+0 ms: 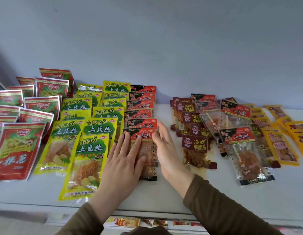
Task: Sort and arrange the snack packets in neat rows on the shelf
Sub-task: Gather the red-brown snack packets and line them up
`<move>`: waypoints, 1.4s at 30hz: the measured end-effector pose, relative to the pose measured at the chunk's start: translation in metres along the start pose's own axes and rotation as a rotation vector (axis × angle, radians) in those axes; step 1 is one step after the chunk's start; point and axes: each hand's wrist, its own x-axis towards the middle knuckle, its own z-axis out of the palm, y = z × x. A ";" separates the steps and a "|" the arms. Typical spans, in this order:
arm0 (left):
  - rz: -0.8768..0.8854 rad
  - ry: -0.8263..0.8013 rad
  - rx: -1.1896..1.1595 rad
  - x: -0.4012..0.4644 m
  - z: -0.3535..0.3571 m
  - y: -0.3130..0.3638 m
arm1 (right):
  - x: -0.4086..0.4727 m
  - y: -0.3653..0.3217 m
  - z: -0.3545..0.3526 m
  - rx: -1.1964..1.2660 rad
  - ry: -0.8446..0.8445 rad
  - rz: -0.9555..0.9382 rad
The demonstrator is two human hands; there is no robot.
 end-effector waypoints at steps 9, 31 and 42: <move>0.052 -0.021 0.018 -0.012 0.001 0.000 | -0.007 0.004 0.000 -0.033 0.020 -0.025; 0.291 -0.377 0.147 0.067 0.040 0.142 | 0.065 -0.052 -0.118 -0.852 -0.121 -0.083; 0.224 -0.349 0.309 0.057 0.014 0.111 | 0.075 -0.039 -0.070 -0.729 -0.188 -0.036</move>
